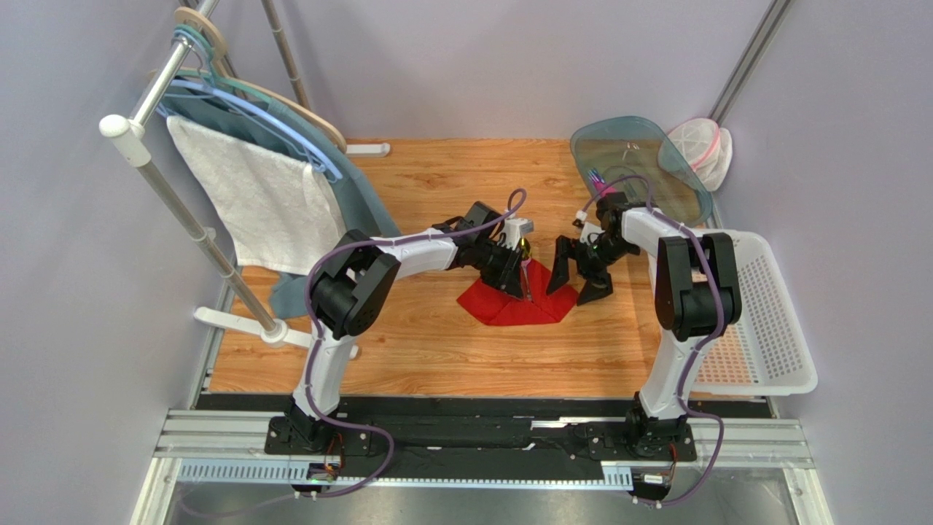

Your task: Place the utensils on the paper napkin and roll it up

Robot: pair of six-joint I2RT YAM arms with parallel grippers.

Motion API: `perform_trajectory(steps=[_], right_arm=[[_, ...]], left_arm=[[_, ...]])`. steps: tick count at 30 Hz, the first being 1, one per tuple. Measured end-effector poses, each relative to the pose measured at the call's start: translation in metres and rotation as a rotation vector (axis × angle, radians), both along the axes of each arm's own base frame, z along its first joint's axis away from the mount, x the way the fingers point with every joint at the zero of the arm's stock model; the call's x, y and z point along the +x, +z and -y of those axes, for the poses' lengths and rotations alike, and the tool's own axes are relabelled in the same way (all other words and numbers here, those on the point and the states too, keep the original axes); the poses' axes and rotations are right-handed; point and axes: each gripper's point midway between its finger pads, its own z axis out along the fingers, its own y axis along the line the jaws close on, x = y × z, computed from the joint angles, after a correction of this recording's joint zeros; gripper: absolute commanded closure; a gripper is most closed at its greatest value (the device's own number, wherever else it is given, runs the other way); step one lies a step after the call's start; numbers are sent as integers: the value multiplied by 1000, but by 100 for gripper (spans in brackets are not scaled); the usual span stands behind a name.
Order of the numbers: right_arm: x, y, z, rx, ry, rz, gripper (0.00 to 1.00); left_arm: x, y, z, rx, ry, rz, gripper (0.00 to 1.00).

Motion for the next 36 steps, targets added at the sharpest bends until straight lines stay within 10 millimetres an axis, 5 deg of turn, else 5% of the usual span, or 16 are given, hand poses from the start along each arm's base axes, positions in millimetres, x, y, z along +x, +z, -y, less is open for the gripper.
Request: perform_trajectory(steps=[15, 25, 36], right_arm=[[1, 16, -41, 315, -13, -27, 30], [-9, 14, -40, 316, -20, -57, 38], [-5, 35, -40, 318, -18, 12, 39]], left_arm=[[0, 0, 0, 0, 1, 0, 75], [0, 0, 0, 0, 1, 0, 75], [1, 0, -1, 0, 3, -1, 75]])
